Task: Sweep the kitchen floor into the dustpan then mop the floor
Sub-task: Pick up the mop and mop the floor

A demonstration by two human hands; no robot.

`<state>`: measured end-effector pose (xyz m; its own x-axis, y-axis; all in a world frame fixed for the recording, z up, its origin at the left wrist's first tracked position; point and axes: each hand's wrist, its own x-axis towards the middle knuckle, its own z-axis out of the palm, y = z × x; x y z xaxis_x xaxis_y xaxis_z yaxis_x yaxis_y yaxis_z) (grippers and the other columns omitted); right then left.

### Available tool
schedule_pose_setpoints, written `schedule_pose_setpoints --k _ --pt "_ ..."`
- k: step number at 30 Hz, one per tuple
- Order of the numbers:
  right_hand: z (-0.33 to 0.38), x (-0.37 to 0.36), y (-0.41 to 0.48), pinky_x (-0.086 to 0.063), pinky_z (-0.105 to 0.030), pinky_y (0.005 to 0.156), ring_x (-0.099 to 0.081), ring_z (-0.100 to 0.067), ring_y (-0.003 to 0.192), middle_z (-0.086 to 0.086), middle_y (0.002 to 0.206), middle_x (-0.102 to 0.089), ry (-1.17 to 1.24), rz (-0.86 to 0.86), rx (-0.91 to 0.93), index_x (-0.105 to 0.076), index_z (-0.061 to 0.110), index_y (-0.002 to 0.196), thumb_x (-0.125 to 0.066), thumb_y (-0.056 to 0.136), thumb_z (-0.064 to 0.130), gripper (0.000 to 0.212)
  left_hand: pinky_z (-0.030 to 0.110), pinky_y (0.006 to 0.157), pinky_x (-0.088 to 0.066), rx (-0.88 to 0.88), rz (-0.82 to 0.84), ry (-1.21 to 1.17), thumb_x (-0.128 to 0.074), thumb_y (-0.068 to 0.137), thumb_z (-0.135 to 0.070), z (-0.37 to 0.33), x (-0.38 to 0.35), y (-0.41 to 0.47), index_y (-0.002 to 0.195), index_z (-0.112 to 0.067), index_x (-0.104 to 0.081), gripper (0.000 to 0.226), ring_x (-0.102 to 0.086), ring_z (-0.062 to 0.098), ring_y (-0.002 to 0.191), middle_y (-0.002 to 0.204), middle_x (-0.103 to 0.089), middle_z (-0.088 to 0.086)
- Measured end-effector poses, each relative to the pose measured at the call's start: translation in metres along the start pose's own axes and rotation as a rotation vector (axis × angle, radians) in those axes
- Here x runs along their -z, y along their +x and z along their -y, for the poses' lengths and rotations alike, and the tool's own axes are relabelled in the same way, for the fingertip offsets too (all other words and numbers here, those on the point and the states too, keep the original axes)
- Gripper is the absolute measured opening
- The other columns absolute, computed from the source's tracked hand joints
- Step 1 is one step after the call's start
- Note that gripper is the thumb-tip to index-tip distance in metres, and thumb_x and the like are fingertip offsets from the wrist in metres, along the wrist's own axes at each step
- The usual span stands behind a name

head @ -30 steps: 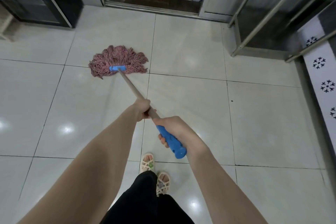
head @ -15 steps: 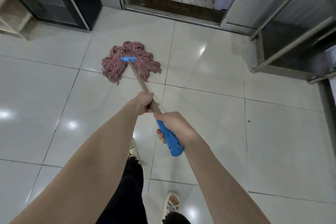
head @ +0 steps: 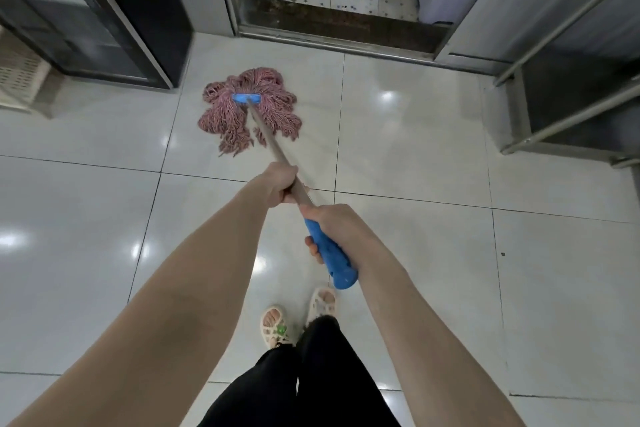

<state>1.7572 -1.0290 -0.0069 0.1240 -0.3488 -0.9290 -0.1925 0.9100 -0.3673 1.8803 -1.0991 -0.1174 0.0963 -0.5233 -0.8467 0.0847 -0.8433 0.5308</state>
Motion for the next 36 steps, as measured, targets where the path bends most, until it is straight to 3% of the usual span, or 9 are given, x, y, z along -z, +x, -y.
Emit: schedule_pose_setpoints --k 7,21,25,27,32,36 --pt "0.094 -0.012 0.050 -0.039 -0.013 0.035 -0.047 -0.007 0.027 -0.008 0.073 -0.051 0.002 0.037 0.008 -0.050 0.006 0.100 -0.060 0.093 0.028 0.025 0.031 0.046 -0.056 0.004 -0.032 -0.013 -0.037 0.104 -0.017 -0.085 0.023 0.053 0.135 0.008 -0.037 0.039 -0.060 0.020 0.064 0.079 -0.057 0.014" --pt "0.250 0.002 0.117 -0.041 -0.013 0.035 -0.046 -0.008 0.025 -0.010 0.080 -0.051 -0.012 0.085 -0.027 -0.047 0.010 0.085 -0.059 0.094 0.027 0.023 0.035 0.055 -0.057 0.027 -0.078 -0.046 -0.037 0.104 -0.014 -0.224 0.033 0.142 0.132 0.008 -0.035 0.036 -0.056 0.021 0.063 0.075 -0.053 0.014" --pt "0.281 0.005 0.130 -0.040 -0.014 0.035 -0.047 -0.008 0.025 -0.011 0.082 -0.050 -0.003 0.092 -0.031 -0.049 0.010 0.089 -0.061 0.093 0.027 0.021 0.041 0.072 -0.057 0.043 -0.068 -0.022 -0.036 0.104 -0.014 -0.251 0.038 0.161 0.131 0.010 -0.037 0.036 -0.059 0.026 0.063 0.075 -0.056 0.016" --pt "0.296 0.005 0.135 -0.040 -0.013 0.035 -0.048 -0.007 0.025 -0.010 0.082 -0.052 -0.005 0.088 -0.031 -0.050 0.010 0.090 -0.061 0.093 0.027 0.021 0.041 0.072 -0.057 0.038 -0.081 -0.012 -0.036 0.104 -0.014 -0.264 0.040 0.170 0.130 0.008 -0.036 0.034 -0.060 0.024 0.065 0.078 -0.057 0.016" --pt "0.324 0.013 0.138 -0.040 -0.013 0.036 -0.052 -0.009 0.037 -0.009 0.087 -0.051 0.026 0.073 -0.011 -0.054 0.007 0.101 -0.062 0.092 0.026 0.023 0.033 0.045 -0.057 0.063 -0.042 0.015 -0.035 0.104 -0.012 -0.293 0.040 0.183 0.135 0.007 -0.033 0.036 -0.062 0.022 0.070 0.088 -0.057 0.016" --pt "0.319 0.026 0.136 -0.038 -0.012 0.035 -0.048 -0.006 0.029 -0.008 0.076 -0.051 0.014 0.077 0.001 -0.053 0.006 0.117 -0.061 0.093 0.029 0.035 0.032 0.042 -0.056 0.073 -0.041 0.075 -0.030 0.103 -0.009 -0.290 0.027 0.187 0.137 0.007 -0.030 0.038 -0.062 0.022 0.070 0.086 -0.056 0.016"
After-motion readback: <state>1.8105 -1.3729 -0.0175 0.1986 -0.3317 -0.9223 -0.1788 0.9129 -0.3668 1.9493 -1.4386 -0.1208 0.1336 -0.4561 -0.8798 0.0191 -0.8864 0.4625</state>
